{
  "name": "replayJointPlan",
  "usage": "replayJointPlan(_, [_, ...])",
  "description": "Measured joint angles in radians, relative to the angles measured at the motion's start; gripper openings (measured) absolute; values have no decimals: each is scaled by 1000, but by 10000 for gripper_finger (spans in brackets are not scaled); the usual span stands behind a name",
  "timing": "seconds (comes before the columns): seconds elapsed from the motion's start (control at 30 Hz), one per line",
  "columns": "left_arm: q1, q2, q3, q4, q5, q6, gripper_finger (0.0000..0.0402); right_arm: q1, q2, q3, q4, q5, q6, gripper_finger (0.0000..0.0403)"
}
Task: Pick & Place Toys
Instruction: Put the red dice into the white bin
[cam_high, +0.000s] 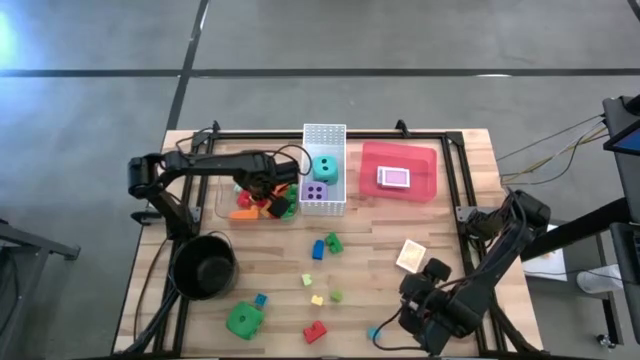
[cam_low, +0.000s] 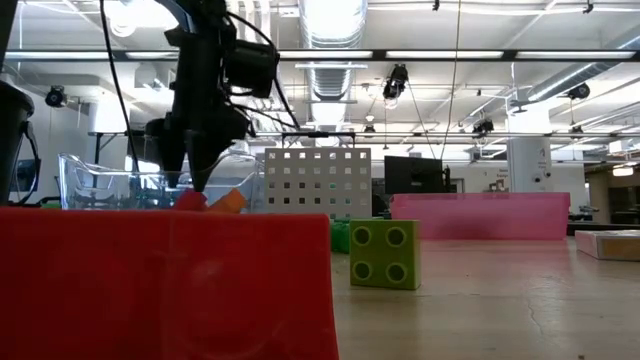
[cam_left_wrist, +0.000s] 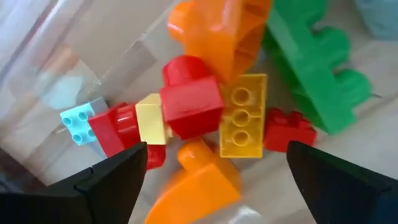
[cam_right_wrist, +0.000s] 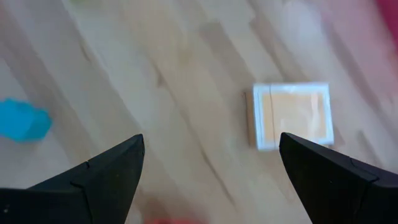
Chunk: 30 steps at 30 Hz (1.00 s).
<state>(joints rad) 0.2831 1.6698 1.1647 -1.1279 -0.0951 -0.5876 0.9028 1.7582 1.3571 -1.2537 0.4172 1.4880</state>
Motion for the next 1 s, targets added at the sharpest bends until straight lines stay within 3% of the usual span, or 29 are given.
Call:
replayJointPlan(0.53, [-124, -99, 79, -38, 18, 31, 365, 3, -68, 0, -83, -379, 100, 366])
replayJointPlan(0.83, [-264, -168, 79, 74, 16, 12, 365, 12, -96, -63, -122, -403, 139, 366])
replayJointPlan(1.0, [-312, -174, 81, 134, 14, 12, 365, 19, -193, -131, -90, -422, 187, 366])
